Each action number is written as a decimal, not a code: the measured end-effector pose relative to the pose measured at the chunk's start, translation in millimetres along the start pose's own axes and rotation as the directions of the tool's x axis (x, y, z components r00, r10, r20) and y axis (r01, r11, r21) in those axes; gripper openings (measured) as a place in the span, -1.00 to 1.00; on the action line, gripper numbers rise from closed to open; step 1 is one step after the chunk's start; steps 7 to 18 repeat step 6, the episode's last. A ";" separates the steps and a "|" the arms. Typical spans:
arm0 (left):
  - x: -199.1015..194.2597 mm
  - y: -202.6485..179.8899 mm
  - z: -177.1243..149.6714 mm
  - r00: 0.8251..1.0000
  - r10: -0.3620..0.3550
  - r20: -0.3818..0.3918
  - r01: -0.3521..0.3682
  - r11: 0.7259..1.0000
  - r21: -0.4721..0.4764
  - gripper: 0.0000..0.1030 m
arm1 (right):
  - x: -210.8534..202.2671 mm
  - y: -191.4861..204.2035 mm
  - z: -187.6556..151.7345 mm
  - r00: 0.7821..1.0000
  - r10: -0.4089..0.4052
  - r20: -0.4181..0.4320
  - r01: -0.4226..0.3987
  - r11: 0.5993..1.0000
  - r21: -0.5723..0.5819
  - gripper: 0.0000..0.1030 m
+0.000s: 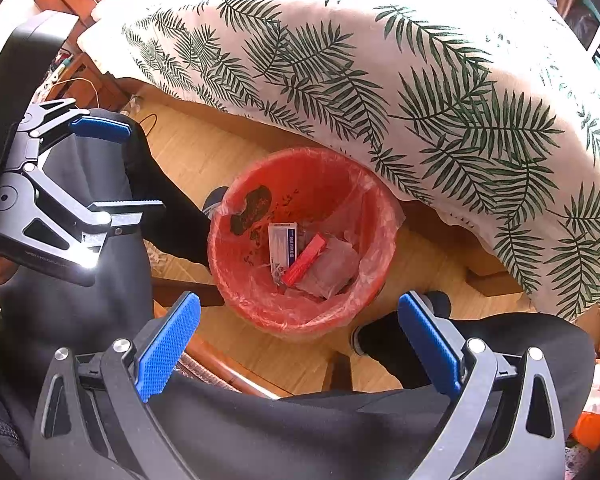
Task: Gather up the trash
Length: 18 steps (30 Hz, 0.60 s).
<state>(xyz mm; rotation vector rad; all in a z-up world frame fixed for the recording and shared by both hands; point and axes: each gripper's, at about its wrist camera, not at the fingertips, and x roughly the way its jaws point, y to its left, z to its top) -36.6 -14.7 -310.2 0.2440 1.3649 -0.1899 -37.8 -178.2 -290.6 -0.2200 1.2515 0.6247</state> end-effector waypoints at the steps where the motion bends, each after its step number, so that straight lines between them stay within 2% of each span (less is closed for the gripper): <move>1: 0.2 0.2 0.1 1.000 0.000 -0.001 0.000 1.000 -0.002 0.88 | -0.2 0.2 -0.1 1.000 0.000 0.000 0.000 1.000 0.000 0.90; 18: 1.4 0.0 1.2 1.000 0.002 -0.004 -0.002 1.000 -0.003 0.88 | -1.2 0.0 1.0 1.000 0.002 0.000 -0.002 1.000 -0.001 0.90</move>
